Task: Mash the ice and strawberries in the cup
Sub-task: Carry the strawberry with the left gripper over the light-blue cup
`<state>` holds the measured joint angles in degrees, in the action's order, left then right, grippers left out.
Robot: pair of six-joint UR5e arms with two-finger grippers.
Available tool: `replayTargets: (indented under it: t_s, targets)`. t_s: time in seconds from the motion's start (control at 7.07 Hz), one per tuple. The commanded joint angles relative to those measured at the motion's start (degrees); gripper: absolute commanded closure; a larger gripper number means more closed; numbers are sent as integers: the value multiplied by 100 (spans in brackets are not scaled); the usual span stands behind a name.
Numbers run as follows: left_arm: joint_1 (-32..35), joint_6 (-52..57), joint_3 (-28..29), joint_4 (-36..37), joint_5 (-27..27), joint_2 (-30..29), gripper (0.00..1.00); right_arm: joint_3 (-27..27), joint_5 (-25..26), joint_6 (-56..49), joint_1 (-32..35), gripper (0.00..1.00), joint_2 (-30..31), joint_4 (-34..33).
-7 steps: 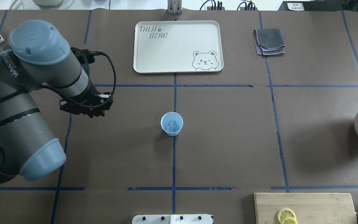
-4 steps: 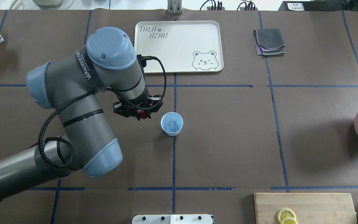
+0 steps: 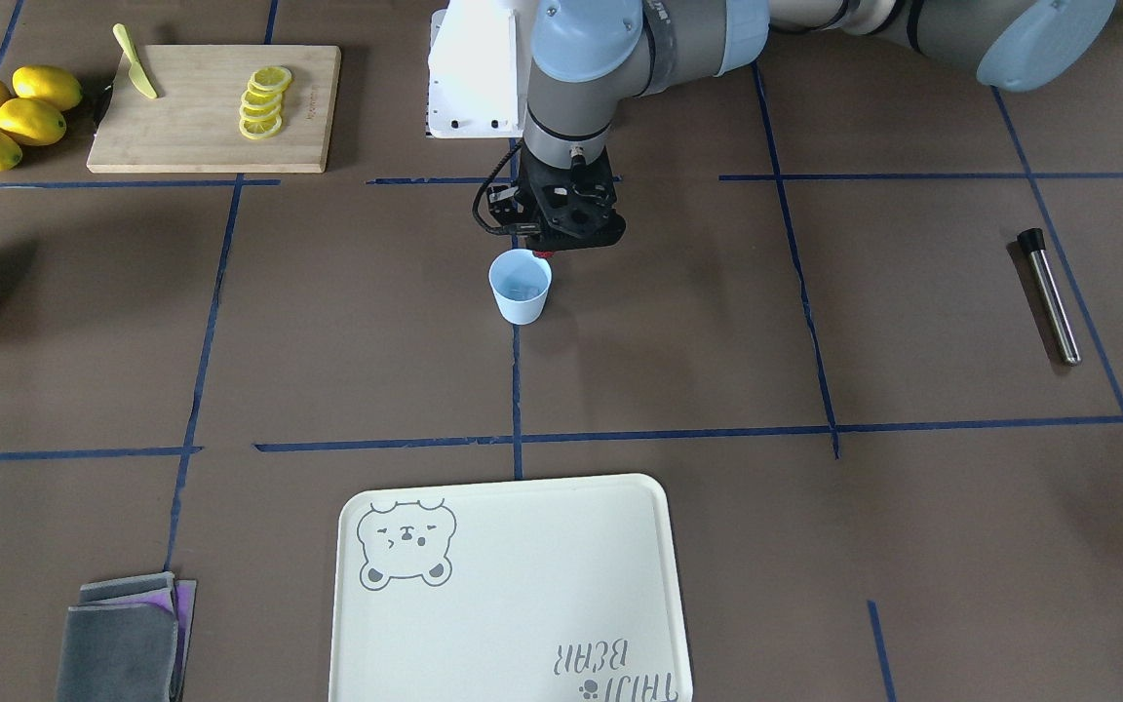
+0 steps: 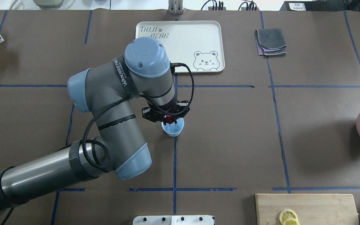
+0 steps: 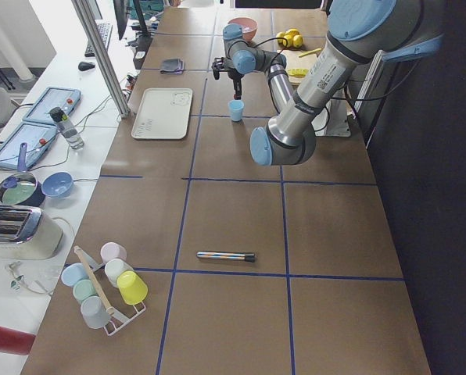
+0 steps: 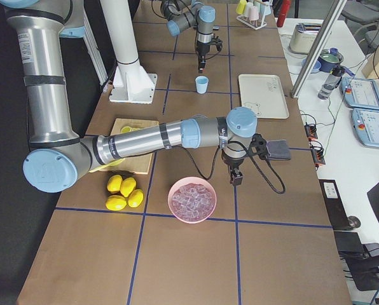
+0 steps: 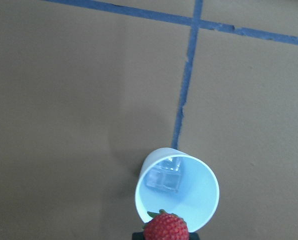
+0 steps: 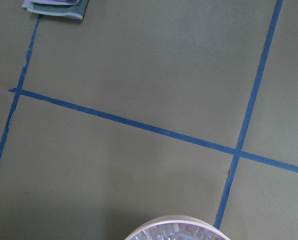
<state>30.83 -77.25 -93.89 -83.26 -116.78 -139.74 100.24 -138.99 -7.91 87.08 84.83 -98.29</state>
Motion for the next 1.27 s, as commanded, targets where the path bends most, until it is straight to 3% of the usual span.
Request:
replayTargets:
  t_s: [0.0,0.28,0.57,0.71,0.85,0.99,1.13]
  targets:
    - [-33,-36,440,-382,7,-115,97,13,3,0,2,0,-2,3]
    - [-33,-27,442,-392,7,-89,92,13,21,9,-6,0,-11,3]
    - [-24,-27,442,-392,7,-63,68,4,21,9,-6,0,-28,3]
    - [-15,8,389,-401,111,-10,48,-4,21,9,-6,0,-28,3]
    - [-7,8,363,-393,121,25,17,-5,21,17,2,0,-37,3]
    - [-7,8,336,-392,190,34,0,-5,21,17,2,0,-28,3]
    - [-7,8,301,-392,296,34,0,-13,21,17,-6,0,-37,3]
